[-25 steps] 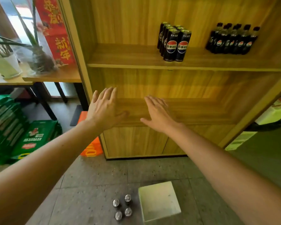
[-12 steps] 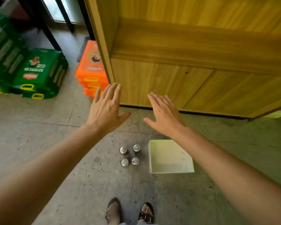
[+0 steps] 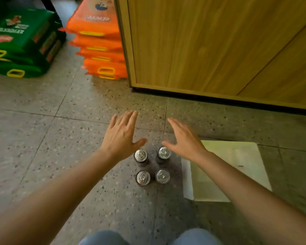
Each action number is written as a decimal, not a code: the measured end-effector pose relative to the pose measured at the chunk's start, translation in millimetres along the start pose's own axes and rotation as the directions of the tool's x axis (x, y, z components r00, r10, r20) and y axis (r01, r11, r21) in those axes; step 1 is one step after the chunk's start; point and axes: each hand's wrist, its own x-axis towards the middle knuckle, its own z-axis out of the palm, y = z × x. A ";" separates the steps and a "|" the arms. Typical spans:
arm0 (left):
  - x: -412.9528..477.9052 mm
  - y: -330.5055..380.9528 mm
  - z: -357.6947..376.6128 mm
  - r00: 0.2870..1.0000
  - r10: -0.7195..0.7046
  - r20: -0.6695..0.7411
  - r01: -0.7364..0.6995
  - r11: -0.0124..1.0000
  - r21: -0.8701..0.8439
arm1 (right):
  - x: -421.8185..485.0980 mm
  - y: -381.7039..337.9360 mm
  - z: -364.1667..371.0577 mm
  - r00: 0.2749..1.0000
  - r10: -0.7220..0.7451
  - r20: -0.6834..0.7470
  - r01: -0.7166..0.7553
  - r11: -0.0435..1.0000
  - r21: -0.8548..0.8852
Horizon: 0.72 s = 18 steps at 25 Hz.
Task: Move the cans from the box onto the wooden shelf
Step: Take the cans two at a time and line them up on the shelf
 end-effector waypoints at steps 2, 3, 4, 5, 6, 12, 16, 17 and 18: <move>-0.8 -13.5 48.4 0.998 -0.027 0.053 0.029 0.999 -0.030 | 9.7 20.7 43.4 0.999 0.019 0.030 -0.020 0.999 0.044; -2.2 -18.6 71.6 0.996 -0.046 0.079 0.050 0.997 -0.052 | 12.2 30.3 64.5 0.999 0.028 0.040 -0.031 0.997 0.067; -2.8 -23.4 90.7 0.993 -0.063 0.102 0.071 0.995 -0.076 | 15.0 39.1 81.8 0.998 0.042 0.048 -0.047 0.994 0.096; -4.8 -25.8 105.7 0.988 -0.071 0.133 0.085 0.991 -0.102 | 15.9 46.1 96.3 0.996 0.062 0.066 -0.071 0.989 0.132; -7.7 -27.4 118.9 0.984 -0.075 0.163 0.097 0.987 -0.130 | 15.1 52.1 108.8 0.993 0.085 0.084 -0.098 0.982 0.164; -4.2 -35.8 167.7 0.959 -0.150 0.242 0.245 0.870 -0.428 | 26.3 72.4 154.0 0.986 0.144 0.082 -0.164 0.924 0.344; -5.6 -43.7 192.9 0.951 -0.135 0.277 0.282 0.739 -0.611 | 34.4 75.6 173.5 0.978 0.204 -0.038 -0.164 0.870 0.466; -6.3 -44.6 196.4 0.957 -0.125 0.262 0.268 0.729 -0.630 | 35.9 76.8 176.7 0.971 0.232 -0.053 -0.175 0.845 0.505; -6.3 -44.9 199.2 0.960 -0.133 0.247 0.265 0.719 -0.643 | 36.8 78.9 179.6 0.964 0.263 -0.046 -0.195 0.813 0.549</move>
